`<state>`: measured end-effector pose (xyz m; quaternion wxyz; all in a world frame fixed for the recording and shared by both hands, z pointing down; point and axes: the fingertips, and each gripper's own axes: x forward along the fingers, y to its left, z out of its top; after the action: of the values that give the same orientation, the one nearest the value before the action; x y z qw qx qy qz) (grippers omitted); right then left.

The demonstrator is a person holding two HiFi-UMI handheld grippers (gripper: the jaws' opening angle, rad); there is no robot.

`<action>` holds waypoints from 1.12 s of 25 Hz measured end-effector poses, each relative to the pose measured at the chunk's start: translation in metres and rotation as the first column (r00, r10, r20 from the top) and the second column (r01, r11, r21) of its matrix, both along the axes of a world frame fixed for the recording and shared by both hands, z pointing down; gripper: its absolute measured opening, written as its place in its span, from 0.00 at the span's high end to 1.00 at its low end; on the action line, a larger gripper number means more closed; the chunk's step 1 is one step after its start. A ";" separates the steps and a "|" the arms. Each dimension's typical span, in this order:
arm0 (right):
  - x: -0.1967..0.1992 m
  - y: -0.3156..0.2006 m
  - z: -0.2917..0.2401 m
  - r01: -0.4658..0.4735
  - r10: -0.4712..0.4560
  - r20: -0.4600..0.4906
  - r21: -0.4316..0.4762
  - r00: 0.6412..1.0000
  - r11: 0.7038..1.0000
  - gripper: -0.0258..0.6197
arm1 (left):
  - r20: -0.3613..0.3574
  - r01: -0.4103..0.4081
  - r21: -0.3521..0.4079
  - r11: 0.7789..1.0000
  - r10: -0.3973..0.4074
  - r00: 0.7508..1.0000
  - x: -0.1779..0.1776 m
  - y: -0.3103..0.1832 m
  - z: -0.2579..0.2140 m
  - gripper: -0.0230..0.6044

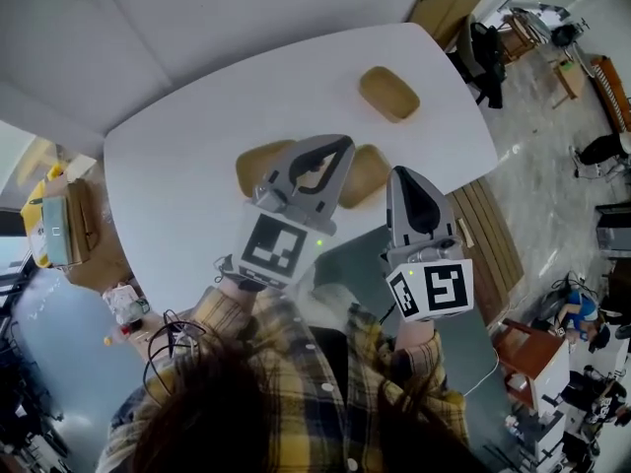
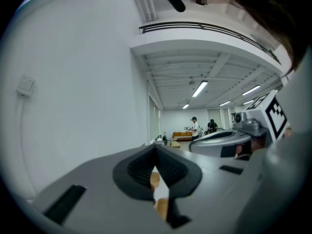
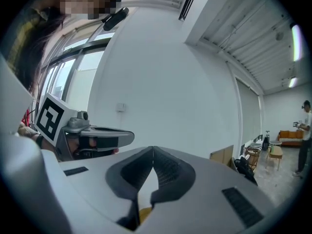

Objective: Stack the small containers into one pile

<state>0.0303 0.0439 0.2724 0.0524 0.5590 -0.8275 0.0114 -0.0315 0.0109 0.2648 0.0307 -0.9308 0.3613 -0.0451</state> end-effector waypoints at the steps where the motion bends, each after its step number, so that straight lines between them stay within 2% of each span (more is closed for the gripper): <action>1: -0.003 -0.004 0.000 0.005 -0.005 0.000 -0.002 1.000 1.000 0.94 | 0.001 0.010 -0.005 1.000 -0.010 1.000 -0.005 -0.003 0.001 0.94; 9: 0.015 -0.044 0.013 0.055 -0.054 0.012 -0.025 0.998 0.998 0.94 | 0.027 0.068 -0.032 0.997 -0.067 0.997 0.005 -0.034 0.016 0.94; 16: 0.027 -0.101 0.012 0.178 -0.178 0.018 -0.019 0.984 0.984 0.94 | 0.021 0.200 -0.049 0.979 -0.199 0.980 0.014 -0.081 0.018 0.94; 19: 0.034 -0.134 0.011 0.251 -0.251 0.021 -0.024 0.968 0.968 0.94 | 0.008 0.291 -0.074 0.954 -0.291 0.957 0.018 -0.107 0.016 0.94; 22: 0.042 -0.165 0.012 0.328 -0.328 0.013 -0.033 0.945 0.944 0.94 | 0.026 0.356 -0.064 0.932 -0.355 0.935 0.026 -0.132 0.016 0.94; 25: 0.050 -0.190 0.013 0.403 -0.403 0.004 -0.041 0.915 0.914 0.94 | 0.013 0.442 -0.082 0.893 -0.442 0.897 0.032 -0.150 0.014 0.94; 28: 0.052 -0.213 0.013 0.487 -0.487 0.006 -0.049 0.873 0.872 0.94 | 0.019 0.526 -0.086 0.846 -0.527 0.850 0.034 -0.164 0.014 0.94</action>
<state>0.0827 -0.1690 0.2850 0.0698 0.3313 -0.9408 0.0162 0.0023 -0.1531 0.2789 -0.0249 -0.7968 0.6002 -0.0654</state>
